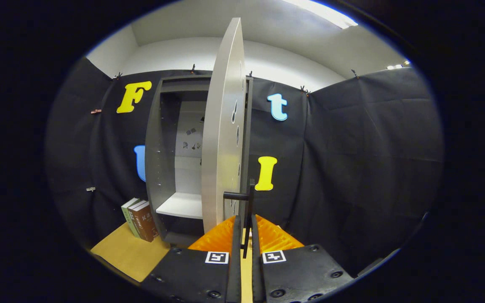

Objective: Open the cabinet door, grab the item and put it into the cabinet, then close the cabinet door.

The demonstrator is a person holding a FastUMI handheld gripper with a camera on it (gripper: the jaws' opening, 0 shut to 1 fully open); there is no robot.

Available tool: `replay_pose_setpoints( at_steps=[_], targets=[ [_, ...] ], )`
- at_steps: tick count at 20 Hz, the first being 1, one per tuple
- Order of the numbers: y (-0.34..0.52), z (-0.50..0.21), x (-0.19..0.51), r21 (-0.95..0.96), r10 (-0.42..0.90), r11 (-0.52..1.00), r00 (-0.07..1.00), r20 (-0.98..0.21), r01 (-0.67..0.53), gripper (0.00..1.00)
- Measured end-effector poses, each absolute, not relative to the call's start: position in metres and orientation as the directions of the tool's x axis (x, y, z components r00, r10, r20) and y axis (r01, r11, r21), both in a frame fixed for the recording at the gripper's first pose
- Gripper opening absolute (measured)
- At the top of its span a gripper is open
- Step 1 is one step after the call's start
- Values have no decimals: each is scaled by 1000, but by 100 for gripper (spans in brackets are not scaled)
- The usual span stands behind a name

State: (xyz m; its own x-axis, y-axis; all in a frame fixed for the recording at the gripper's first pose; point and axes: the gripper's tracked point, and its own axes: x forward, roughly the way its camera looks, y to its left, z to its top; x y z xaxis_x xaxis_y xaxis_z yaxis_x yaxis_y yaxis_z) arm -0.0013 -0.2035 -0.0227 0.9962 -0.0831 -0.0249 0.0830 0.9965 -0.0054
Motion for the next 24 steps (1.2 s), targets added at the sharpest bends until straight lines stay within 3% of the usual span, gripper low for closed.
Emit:
replay_pose_setpoints(
  at_steps=[4,6,9,12,14,18,22,24],
  targets=[
    [-220,-21,-11,10,-132,991,991,-16,132,13],
    [-234,-21,-13,-6,-175,984,984,-4,175,7],
    [-211,-20,-23,24,-104,994,995,6,104,13],
    [-215,-26,-25,-60,-130,990,991,14,131,12],
    [-213,-23,-31,-44,-125,991,992,20,126,25],
    [-204,-25,-25,6,-115,993,993,4,115,75],
    [-190,-20,-23,64,-90,994,996,26,88,99],
    [-166,-36,-21,81,-30,996,999,-22,31,99]
  ],
)
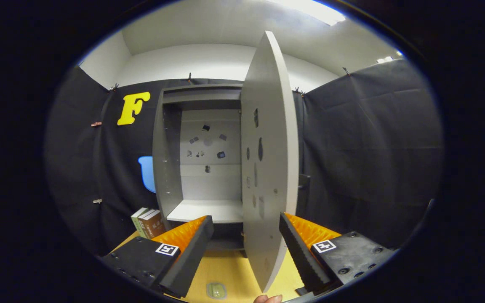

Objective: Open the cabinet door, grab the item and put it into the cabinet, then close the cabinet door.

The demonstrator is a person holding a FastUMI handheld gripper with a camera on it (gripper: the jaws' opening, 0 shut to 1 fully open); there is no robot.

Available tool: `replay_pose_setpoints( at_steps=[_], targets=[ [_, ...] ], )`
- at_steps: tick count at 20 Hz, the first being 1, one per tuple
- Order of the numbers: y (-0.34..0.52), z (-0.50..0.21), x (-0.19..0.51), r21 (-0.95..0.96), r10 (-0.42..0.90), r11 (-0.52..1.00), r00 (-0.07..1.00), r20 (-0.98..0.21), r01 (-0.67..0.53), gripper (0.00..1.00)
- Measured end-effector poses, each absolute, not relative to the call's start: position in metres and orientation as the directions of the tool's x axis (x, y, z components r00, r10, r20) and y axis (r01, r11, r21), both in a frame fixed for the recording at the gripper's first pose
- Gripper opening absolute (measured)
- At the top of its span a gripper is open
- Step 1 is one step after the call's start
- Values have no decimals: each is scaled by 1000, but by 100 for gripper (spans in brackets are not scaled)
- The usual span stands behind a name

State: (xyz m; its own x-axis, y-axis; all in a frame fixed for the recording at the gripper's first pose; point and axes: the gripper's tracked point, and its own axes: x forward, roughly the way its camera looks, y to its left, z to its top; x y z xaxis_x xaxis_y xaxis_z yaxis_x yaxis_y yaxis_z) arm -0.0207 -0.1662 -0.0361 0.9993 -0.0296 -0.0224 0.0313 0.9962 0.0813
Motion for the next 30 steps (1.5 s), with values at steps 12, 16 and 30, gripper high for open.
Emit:
replay_pose_setpoints(
  at_steps=[12,16,30],
  targets=[
    [-92,-285,-25,86,130,991,867,-480,-101,100],
    [-86,-378,-22,89,136,991,783,-607,-103,100],
    [-87,-549,-9,66,101,995,603,-792,-81,58]
  ],
)
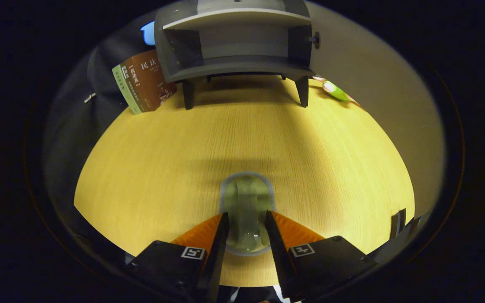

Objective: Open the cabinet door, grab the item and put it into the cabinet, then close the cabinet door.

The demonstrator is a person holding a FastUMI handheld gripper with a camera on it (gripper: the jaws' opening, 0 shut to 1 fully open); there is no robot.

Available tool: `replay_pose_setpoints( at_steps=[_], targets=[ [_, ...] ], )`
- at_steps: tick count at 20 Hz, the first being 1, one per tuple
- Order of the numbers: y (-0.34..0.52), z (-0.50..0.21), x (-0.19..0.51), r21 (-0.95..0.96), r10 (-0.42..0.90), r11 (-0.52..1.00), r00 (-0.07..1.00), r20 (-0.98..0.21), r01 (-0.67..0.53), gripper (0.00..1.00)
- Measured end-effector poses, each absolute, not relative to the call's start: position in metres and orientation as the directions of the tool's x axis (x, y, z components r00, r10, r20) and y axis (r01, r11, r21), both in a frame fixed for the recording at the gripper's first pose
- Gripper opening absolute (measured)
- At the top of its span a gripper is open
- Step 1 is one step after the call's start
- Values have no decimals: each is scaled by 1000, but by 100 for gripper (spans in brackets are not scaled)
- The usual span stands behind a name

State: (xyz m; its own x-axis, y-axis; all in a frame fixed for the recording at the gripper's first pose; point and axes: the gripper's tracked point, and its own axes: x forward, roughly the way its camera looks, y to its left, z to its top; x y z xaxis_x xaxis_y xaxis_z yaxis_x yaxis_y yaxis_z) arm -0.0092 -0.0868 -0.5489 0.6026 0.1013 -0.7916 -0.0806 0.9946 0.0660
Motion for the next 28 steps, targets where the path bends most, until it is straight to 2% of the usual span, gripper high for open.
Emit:
replay_pose_setpoints(
  at_steps=[1,2,4,5,6,10,14,21,26,28],
  targets=[
    [-86,-550,-8,64,104,994,603,-791,-88,61],
    [-89,-546,0,55,95,995,638,-764,-82,49],
    [-92,-551,2,39,74,997,638,-767,-69,24],
    [-92,-545,-3,28,74,996,629,-774,-83,24],
    [-93,-545,-1,21,76,995,628,-774,-94,17],
    [-92,-515,8,46,108,993,658,-745,-110,17],
    [-93,-431,34,92,148,989,739,-657,-116,17],
    [-89,-256,105,116,192,981,858,-477,-155,17],
    [-83,-182,178,149,191,979,897,-399,-142,17],
    [-83,-171,212,127,173,983,899,-402,-132,16]
  ],
)
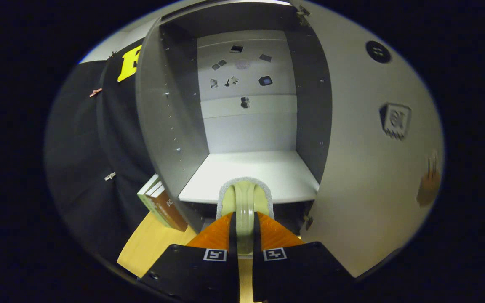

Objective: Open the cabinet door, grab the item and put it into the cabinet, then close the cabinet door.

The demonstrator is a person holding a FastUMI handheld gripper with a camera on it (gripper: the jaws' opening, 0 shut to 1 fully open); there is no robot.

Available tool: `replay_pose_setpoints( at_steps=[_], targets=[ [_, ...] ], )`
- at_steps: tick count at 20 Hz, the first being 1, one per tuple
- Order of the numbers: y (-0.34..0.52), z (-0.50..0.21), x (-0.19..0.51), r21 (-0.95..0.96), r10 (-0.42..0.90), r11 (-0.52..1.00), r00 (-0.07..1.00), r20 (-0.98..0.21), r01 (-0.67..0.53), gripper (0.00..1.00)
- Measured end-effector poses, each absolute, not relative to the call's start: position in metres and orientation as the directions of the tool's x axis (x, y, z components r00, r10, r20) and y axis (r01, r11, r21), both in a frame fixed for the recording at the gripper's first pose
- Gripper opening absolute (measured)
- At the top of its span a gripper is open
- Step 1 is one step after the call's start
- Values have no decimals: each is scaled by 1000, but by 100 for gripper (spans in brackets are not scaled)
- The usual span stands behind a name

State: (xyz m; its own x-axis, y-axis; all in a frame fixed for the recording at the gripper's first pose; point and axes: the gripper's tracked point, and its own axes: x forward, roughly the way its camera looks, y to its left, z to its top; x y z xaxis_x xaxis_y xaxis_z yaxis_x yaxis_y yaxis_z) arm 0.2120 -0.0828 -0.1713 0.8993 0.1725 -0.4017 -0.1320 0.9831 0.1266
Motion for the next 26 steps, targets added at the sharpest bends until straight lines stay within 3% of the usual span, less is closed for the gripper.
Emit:
replay_pose_setpoints(
  at_steps=[5,9,21,24,26],
  targets=[
    [-88,-144,300,113,99,992,924,-368,-61,16],
    [-81,-171,352,112,78,993,899,-430,-32,16],
    [-61,-217,431,60,47,998,880,-472,-21,19],
    [-51,-223,431,83,69,996,863,-501,-31,27],
    [-50,-221,433,83,70,996,866,-495,-33,59]
  ],
)
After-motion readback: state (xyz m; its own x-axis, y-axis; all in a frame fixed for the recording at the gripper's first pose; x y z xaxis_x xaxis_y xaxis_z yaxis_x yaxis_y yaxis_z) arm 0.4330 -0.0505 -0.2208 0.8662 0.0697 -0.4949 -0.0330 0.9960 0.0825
